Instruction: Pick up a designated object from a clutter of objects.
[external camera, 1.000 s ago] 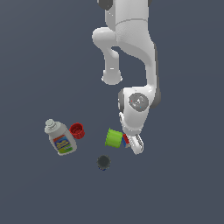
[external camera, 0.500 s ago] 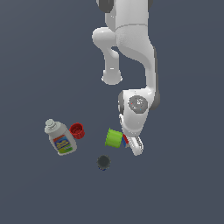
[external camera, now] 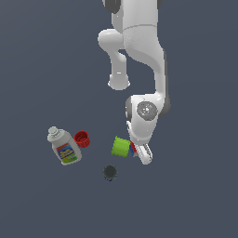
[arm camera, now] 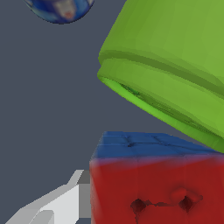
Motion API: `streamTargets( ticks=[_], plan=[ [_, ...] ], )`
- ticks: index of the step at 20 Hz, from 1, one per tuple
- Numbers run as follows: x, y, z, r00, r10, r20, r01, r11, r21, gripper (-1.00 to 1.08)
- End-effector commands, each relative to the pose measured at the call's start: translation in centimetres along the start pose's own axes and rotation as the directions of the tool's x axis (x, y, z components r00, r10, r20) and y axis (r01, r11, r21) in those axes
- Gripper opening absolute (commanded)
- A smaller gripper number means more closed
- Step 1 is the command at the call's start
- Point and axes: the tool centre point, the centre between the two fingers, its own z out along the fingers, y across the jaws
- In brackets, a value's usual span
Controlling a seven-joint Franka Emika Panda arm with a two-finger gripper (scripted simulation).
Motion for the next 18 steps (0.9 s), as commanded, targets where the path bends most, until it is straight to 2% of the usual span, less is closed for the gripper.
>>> streamTargets(
  ticks=[1, 9, 18],
  plan=[
    [-0.1, 0.0, -0.5, 1.0, 0.0, 0.0, 0.0, 1.0, 0.002, -1.0],
    [-1.2, 0.4, -4.1, 1.0, 0.0, 0.0, 0.0, 1.0, 0.002, -1.0],
    [-3.7, 1.4, -12.2, 1.0, 0.0, -0.001, 0.0, 1.0, 0.002, -1.0]
  ],
)
